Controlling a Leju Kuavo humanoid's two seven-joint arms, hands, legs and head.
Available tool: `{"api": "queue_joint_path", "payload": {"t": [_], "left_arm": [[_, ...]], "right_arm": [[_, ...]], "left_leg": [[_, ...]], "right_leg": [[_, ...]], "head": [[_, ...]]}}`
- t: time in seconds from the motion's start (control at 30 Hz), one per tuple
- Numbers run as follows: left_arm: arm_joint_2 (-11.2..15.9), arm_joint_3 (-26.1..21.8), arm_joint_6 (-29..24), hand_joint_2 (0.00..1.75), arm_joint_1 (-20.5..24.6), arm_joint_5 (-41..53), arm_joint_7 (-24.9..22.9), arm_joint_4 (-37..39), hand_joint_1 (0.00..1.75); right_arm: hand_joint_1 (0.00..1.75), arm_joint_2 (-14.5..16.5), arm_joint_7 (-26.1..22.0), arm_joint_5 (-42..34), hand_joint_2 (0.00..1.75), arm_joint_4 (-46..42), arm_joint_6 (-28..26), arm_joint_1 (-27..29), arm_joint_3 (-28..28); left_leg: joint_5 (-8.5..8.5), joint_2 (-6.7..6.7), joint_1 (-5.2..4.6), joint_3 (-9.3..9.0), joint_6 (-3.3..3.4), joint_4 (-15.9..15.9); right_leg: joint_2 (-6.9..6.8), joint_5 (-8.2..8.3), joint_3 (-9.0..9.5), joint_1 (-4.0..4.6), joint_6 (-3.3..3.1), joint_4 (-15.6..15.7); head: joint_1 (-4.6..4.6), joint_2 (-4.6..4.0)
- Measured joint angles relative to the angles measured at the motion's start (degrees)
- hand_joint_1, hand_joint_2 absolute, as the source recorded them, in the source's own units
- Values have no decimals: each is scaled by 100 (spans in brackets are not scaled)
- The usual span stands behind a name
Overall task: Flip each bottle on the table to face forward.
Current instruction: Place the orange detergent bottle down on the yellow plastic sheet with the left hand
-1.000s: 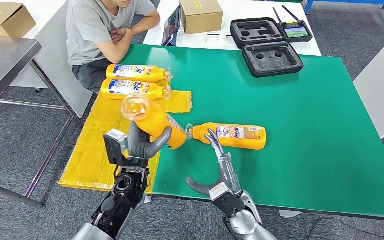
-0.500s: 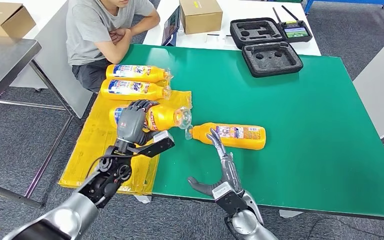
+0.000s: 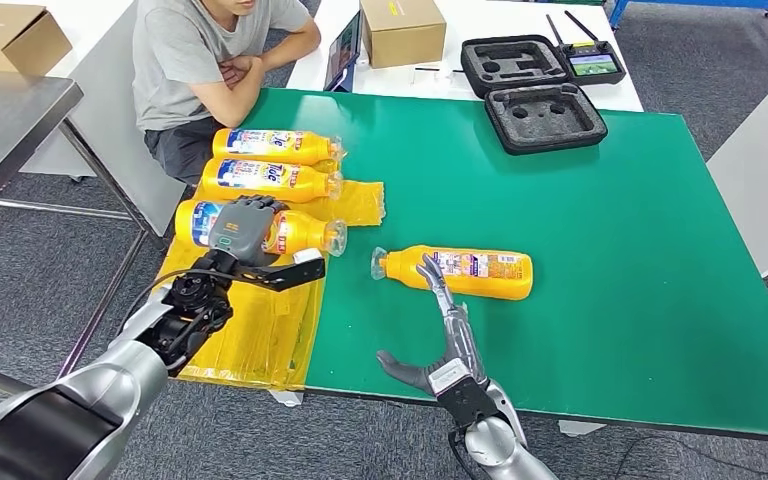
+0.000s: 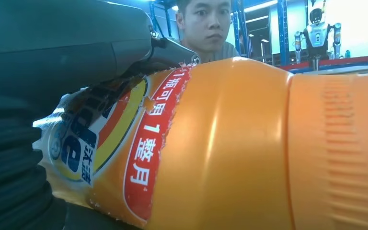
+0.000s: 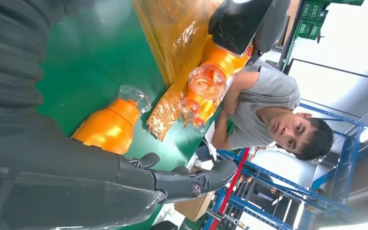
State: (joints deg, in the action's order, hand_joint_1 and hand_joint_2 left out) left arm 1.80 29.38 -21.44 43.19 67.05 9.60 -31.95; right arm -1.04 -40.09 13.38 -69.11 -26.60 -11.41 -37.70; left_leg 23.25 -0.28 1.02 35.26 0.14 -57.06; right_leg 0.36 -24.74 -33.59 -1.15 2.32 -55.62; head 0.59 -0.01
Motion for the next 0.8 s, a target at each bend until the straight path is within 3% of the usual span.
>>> {"api": "queue_joint_path", "payload": {"t": [0.27,0.43,0.8], "left_arm": [[14,81,430,175,204,329,-293,256,172],[-5,185,1088,175,504,605,-493,561,172],[-185,220,1996,175,657,403,116,1007,175]], "right_arm": [[0,4,0,-6,175,0,22,-15,-3],[0,50,0,2,175,3,126,-68,-5],[0,60,1,-13,175,30,155,-96,-7]], "left_leg": [[-1,0,1,0,0,0],[-1,0,1,0,0,0],[0,0,0,2,0,0]], "right_leg": [[0,0,-1,2,0,0],[0,0,-1,2,0,0],[0,0,-2,0,0,0]], "head": [[0,1],[0,1],[0,1]]}}
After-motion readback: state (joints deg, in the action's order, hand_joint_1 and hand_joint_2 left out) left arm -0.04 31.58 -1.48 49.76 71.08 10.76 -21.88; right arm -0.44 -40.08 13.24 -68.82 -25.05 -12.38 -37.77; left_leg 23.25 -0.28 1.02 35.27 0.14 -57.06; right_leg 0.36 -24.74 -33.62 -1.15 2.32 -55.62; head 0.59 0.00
